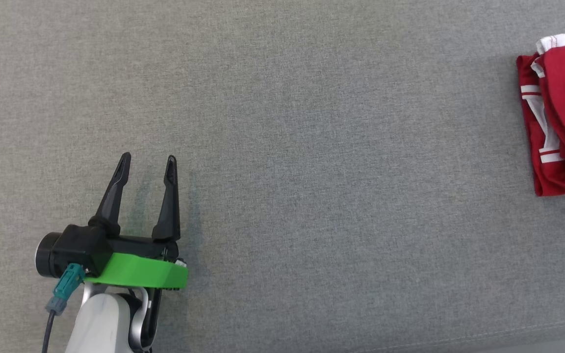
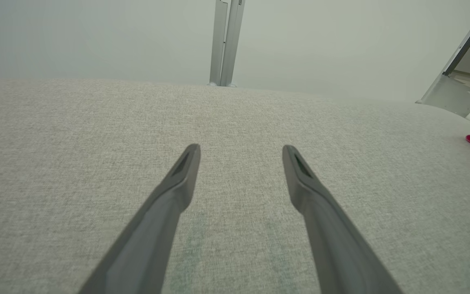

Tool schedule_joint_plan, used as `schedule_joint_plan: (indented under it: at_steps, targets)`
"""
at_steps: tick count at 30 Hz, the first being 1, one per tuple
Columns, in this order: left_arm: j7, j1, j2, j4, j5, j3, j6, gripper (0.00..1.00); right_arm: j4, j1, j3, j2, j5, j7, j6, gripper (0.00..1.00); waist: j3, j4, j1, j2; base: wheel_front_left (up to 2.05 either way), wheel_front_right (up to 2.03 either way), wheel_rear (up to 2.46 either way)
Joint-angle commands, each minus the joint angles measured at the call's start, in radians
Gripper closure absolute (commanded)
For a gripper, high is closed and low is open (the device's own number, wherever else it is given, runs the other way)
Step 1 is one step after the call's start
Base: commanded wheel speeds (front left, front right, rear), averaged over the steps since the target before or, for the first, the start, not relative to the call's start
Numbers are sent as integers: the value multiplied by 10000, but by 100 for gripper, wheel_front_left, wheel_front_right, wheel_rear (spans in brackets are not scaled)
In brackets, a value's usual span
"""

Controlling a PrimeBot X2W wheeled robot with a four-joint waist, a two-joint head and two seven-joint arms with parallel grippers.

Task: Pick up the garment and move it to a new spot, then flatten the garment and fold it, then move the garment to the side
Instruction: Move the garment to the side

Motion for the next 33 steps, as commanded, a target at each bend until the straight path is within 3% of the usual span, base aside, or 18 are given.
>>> schedule_joint_plan:
  at_steps: [1,5,15,24,33]
  targets:
    - [3,-71,45,-33,25,29,-29,0,11,159,-169,108,-182,-152,-23,0,-104,21,-1,-1,0,0,0]
    - [4,82,10,-103,-8,143,-30,0,-250,351,-858,511,-608,-766,-23,0,-474,3,-1,-1,0,0,0]
    - [3,675,-76,-301,-72,654,-31,0,-2432,1956,-2315,2564,-89,-2983,-22,0,-1858,34,-1,-1,0,0,0]
    - [3,1079,-113,109,-151,932,-29,0,-4220,3937,-2134,4030,1013,-4532,-22,0,-2985,318,-1,-1,0,0,0]
    - [3,1546,-118,983,-143,1309,-30,0,-4187,5045,-1462,5031,1215,-5415,-22,0,-3922,473,-1,-1,0,0,0]
